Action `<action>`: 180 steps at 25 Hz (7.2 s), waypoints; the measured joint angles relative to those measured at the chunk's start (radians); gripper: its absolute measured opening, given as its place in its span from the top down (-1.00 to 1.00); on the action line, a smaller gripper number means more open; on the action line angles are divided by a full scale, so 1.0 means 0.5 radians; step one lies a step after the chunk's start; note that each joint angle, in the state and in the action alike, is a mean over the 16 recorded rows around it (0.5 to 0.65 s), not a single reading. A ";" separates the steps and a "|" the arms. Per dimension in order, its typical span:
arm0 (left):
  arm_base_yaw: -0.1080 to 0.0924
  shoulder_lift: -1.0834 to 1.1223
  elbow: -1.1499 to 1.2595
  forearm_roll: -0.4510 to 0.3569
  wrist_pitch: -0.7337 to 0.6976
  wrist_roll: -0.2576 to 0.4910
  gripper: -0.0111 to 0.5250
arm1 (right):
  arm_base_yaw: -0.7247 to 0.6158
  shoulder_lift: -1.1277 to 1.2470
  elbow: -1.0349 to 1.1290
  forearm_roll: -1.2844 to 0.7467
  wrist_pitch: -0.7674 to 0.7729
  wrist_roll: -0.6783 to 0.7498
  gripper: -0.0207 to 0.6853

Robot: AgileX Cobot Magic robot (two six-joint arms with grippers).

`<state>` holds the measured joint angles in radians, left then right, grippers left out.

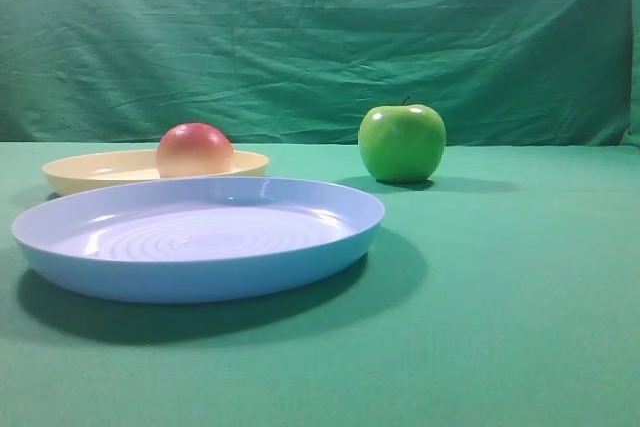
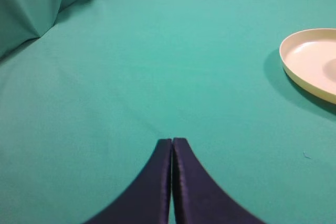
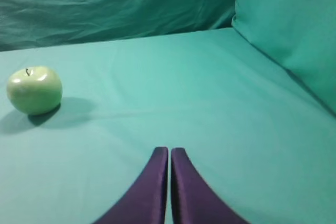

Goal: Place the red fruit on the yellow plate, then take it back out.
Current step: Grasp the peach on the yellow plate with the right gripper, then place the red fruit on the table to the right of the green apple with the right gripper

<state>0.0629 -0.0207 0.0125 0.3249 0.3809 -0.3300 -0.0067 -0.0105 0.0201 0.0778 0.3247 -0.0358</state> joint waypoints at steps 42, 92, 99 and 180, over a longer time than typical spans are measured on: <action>0.000 0.000 0.000 0.000 0.000 0.000 0.96 | 0.338 1.156 -1.505 0.339 0.722 -0.065 0.94; 0.000 0.000 0.000 0.000 0.000 0.000 0.96 | 1.137 3.630 -3.183 0.480 1.047 -0.620 0.94; 0.000 0.000 0.000 0.000 0.000 0.000 0.96 | 1.268 4.089 -3.684 0.387 1.120 -0.660 0.78; 0.000 0.000 0.000 0.000 0.000 0.000 0.96 | 0.753 2.574 -1.382 0.059 0.481 -0.230 0.39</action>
<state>0.0629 -0.0207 0.0125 0.3249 0.3809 -0.3300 0.3699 1.2766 -0.6711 0.1073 0.5650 -0.1507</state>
